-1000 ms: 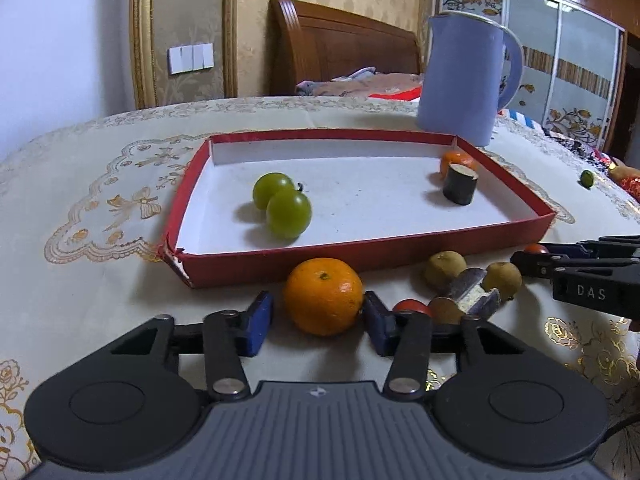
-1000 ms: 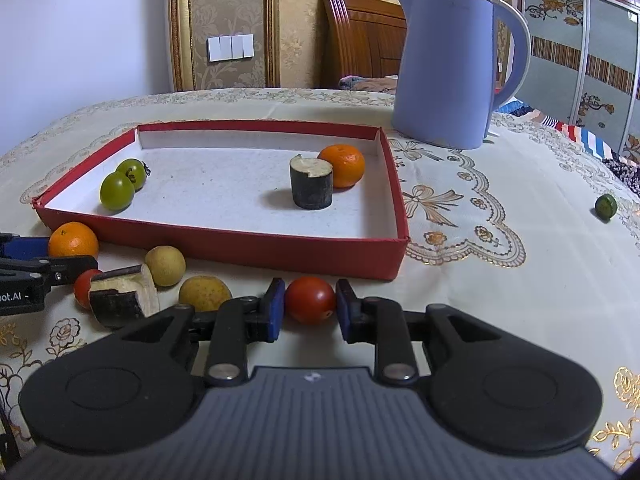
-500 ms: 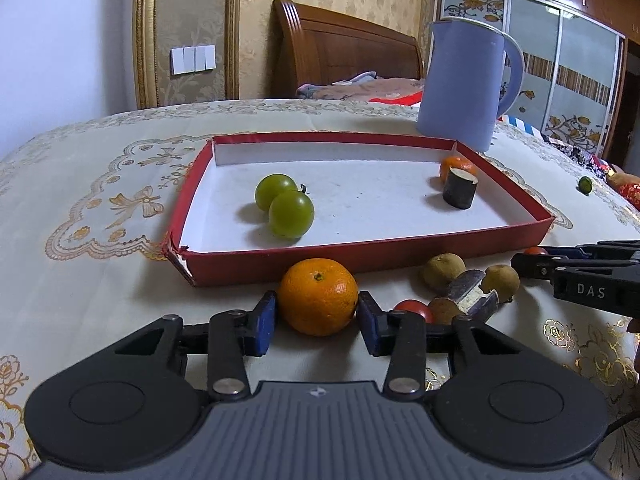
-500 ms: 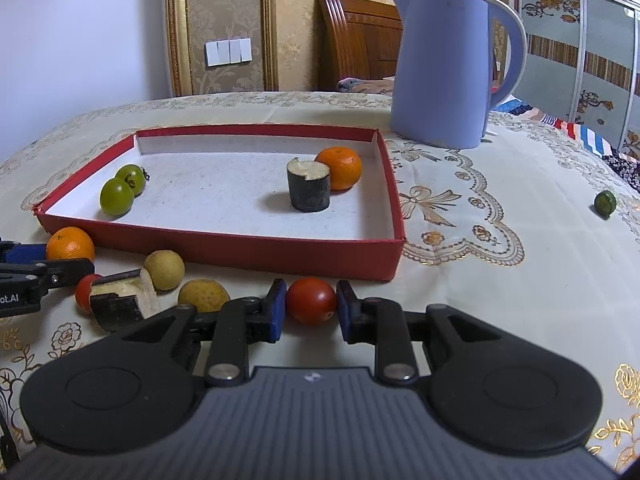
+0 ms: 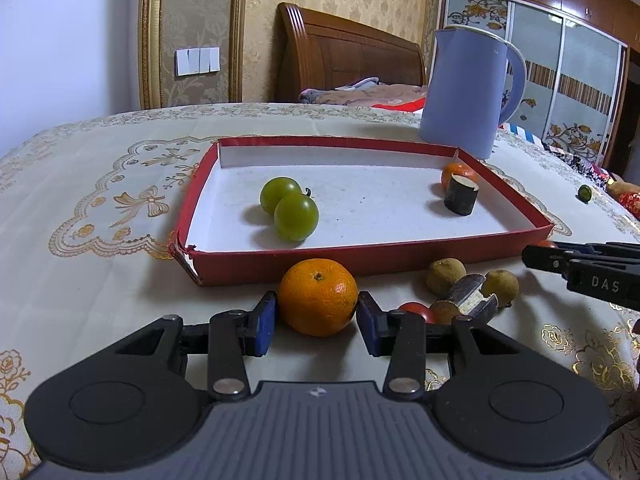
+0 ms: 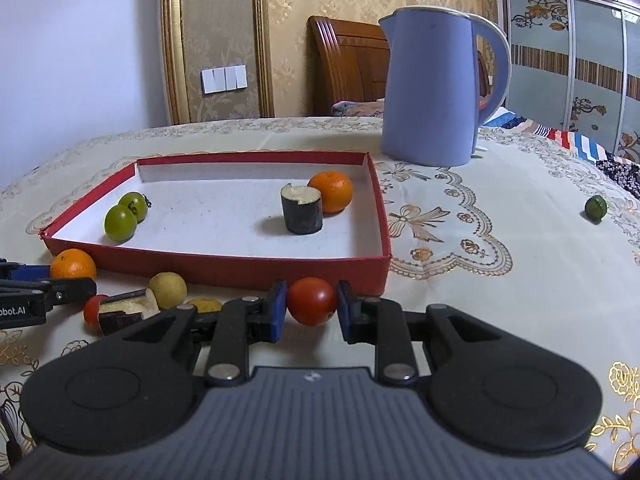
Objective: Organize fruits
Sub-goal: 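Carry the orange and cherry tomato over the tray with both tools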
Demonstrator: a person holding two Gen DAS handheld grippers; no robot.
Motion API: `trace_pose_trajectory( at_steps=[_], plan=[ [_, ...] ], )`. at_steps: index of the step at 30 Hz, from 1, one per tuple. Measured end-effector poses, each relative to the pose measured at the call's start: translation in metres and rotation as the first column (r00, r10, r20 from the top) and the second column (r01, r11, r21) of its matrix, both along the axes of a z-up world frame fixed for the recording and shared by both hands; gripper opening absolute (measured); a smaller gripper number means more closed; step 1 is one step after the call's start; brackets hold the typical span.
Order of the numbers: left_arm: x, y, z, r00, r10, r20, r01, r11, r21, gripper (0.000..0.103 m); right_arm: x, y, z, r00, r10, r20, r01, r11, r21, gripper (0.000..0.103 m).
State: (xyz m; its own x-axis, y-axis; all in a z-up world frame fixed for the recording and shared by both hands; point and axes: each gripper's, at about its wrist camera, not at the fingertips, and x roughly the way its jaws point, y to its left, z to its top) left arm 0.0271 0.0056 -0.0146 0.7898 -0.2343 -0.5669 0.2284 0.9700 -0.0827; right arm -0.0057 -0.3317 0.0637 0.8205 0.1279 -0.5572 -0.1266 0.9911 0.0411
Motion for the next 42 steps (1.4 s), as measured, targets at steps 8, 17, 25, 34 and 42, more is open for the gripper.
trace_pose_trajectory(
  at_steps=[8,17,25,34,42],
  plan=[
    [-0.004,0.001,0.003,1.0,0.0,0.026,0.0,1.0,-0.005,0.042,-0.004,-0.002,0.002,1.0,-0.016,0.021,0.016,1.0,0.007,0.025],
    [-0.001,0.0,0.016,0.999,-0.036,-0.006,0.036,0.999,-0.006,0.042,-0.005,0.002,0.01,0.999,-0.013,0.035,0.013,1.0,-0.007,0.025],
    [0.021,-0.006,0.04,0.999,-0.033,0.033,0.032,0.999,0.027,0.042,0.01,0.019,0.035,0.996,0.031,0.081,-0.027,0.999,-0.046,0.025],
    [0.069,-0.017,0.04,1.0,-0.024,0.018,0.024,0.999,0.023,0.042,0.047,0.039,0.036,0.997,0.056,0.054,-0.053,0.997,-0.056,0.025],
    [0.102,-0.019,0.033,0.999,0.029,0.015,-0.03,0.998,0.047,0.042,0.076,0.055,0.024,0.997,0.073,0.011,-0.072,0.996,-0.056,0.025]
  ],
)
